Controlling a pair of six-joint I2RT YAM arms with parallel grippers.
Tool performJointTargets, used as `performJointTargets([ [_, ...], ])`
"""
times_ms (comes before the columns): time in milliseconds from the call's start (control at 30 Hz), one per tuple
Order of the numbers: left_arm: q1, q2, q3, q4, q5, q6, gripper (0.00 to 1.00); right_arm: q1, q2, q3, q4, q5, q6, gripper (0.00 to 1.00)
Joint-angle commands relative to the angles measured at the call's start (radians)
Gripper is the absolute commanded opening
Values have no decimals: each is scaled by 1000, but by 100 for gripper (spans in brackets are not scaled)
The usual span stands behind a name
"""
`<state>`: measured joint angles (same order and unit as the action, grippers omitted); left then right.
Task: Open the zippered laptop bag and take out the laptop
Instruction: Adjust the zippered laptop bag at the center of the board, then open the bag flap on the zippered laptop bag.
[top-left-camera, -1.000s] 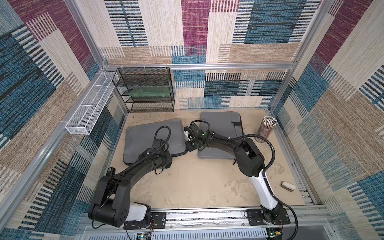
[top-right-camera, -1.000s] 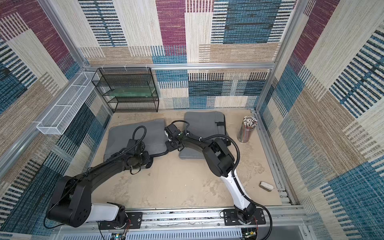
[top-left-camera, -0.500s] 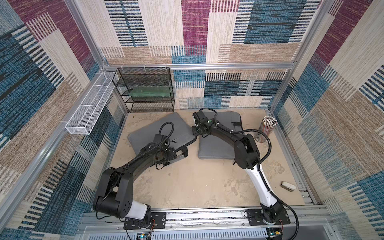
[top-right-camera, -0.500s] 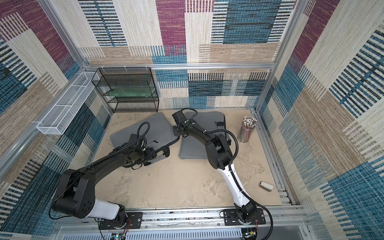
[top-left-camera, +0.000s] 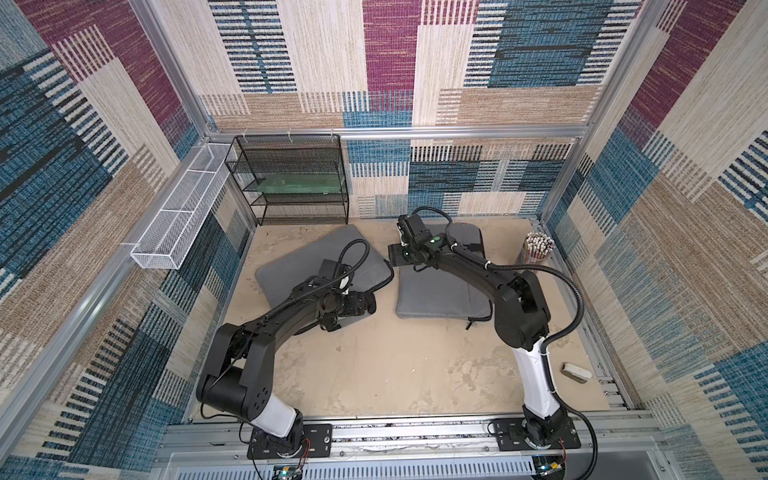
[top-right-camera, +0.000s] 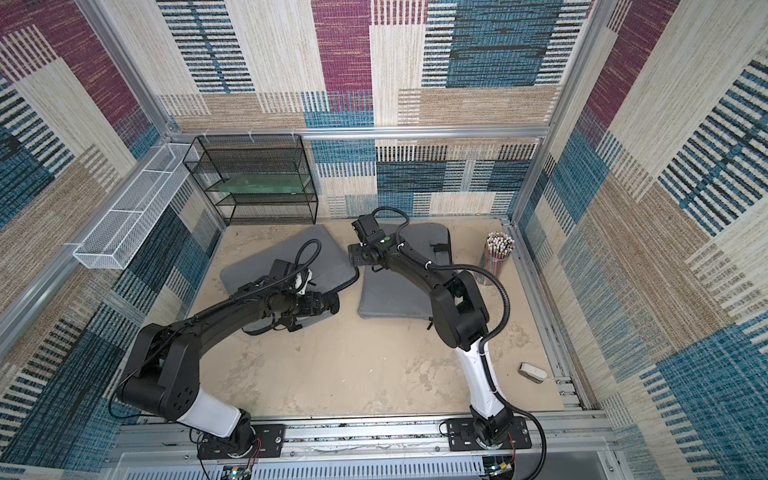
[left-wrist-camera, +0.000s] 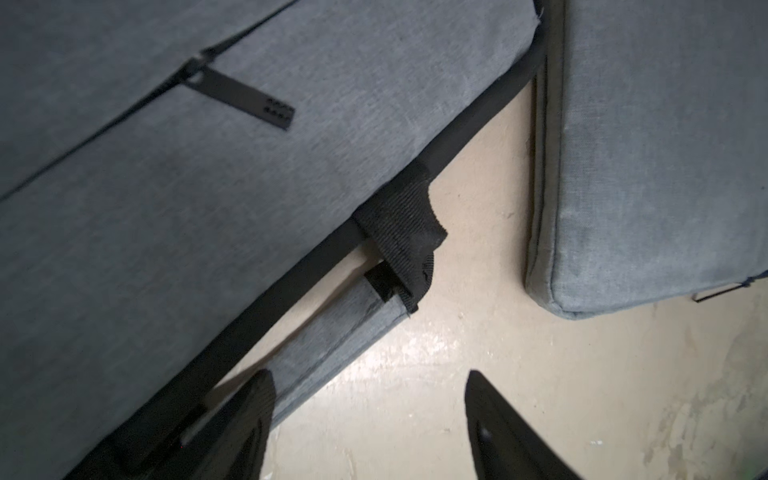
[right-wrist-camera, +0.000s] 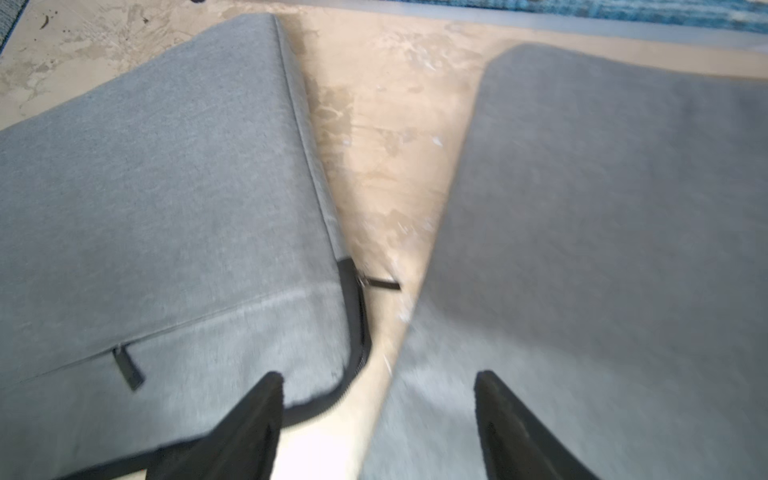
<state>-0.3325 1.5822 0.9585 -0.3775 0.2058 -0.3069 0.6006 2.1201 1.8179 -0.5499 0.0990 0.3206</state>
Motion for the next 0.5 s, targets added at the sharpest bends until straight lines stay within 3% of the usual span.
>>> performJointTargets([
  [0, -23, 40, 29, -36, -61, 52, 73, 0, -91, -104, 104, 35, 67, 84],
  [133, -56, 91, 62, -43, -109, 63, 69, 1, -203, -257, 163, 72, 106, 97],
  [467, -88, 184, 126, -42, -245, 43, 50, 0, -342, -477, 274, 99, 167, 95],
])
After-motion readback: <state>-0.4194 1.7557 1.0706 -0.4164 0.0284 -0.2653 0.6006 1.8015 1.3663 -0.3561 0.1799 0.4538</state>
